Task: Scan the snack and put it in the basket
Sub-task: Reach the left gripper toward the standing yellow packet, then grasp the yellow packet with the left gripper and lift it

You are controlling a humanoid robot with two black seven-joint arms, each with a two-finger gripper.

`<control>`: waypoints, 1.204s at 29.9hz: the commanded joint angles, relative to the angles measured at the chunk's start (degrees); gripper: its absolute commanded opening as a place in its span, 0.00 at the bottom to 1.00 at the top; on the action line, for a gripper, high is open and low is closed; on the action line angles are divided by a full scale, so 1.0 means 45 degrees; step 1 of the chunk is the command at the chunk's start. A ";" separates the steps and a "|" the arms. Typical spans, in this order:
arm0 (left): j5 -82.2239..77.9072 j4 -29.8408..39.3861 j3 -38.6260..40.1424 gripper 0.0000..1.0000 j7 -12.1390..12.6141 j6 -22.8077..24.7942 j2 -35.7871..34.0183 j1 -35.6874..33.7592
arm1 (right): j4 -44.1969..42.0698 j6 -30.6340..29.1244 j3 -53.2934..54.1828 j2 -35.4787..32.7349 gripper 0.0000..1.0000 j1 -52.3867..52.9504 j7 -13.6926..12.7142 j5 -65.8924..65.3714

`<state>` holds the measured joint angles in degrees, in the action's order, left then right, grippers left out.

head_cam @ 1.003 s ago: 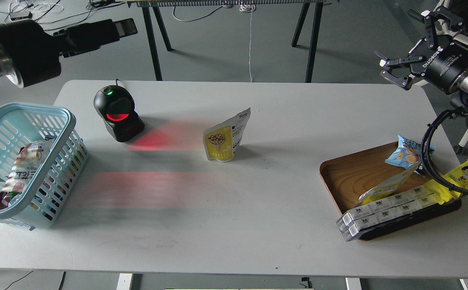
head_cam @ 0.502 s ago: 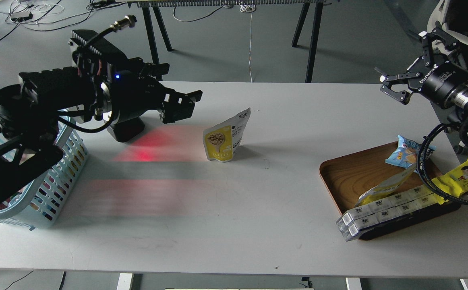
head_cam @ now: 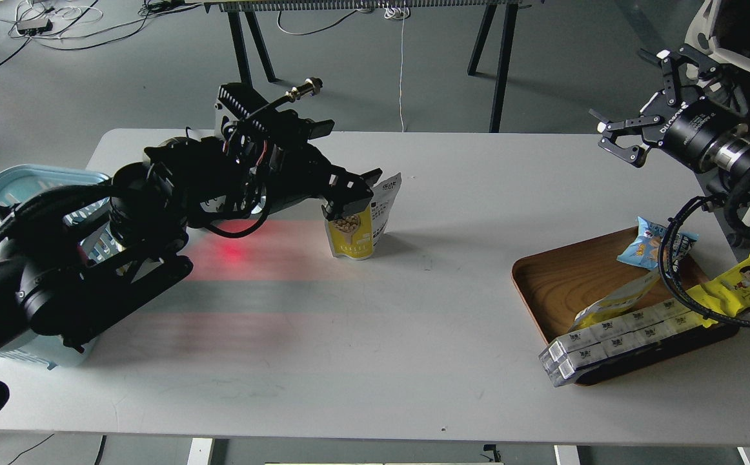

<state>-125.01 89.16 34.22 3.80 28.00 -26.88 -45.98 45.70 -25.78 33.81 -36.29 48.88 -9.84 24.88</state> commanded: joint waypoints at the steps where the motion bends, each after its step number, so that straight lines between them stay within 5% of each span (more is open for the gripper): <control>1: 0.0001 -0.0163 -0.0415 0.99 0.0015 0.0000 0.0348 0.0004 | 0.0002 0.0104 -0.0014 0.0018 0.97 0.0016 -0.0001 -0.0002; 17: 0.0001 -0.2565 -0.0826 0.92 0.0015 0.0000 0.1853 0.0082 | 0.0002 0.0260 -0.0014 0.0155 0.97 0.0055 -0.0001 -0.0041; 19: 0.0001 -0.2703 -0.0826 0.84 -0.0004 0.0000 0.1853 0.0082 | 0.0002 0.0260 -0.0014 0.0155 0.97 0.0055 -0.0001 -0.0041; 25: 0.0001 -0.2859 -0.0846 0.34 -0.0121 0.0000 0.1833 0.0082 | 0.0002 0.0260 0.0005 0.0155 0.97 0.0055 -0.0001 -0.0041; 27: 0.0001 -0.2898 -0.0846 0.28 -0.0161 0.0000 0.1775 0.0082 | 0.0002 0.0260 0.0005 0.0155 0.97 0.0055 -0.0001 -0.0041; 29: 0.0001 -0.2937 -0.0846 0.00 -0.0161 0.0000 0.1736 0.0121 | 0.0002 0.0260 0.0005 0.0155 0.97 0.0055 -0.0001 -0.0041; 36: 0.0001 -0.2918 -0.1041 0.00 -0.0141 0.0000 0.1657 0.0160 | 0.0002 0.0260 0.0005 0.0155 0.97 0.0094 -0.0001 -0.0041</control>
<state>-125.00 76.01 30.04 3.10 28.00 -19.36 -45.29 45.70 -24.61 33.84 -35.60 49.23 -9.84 24.70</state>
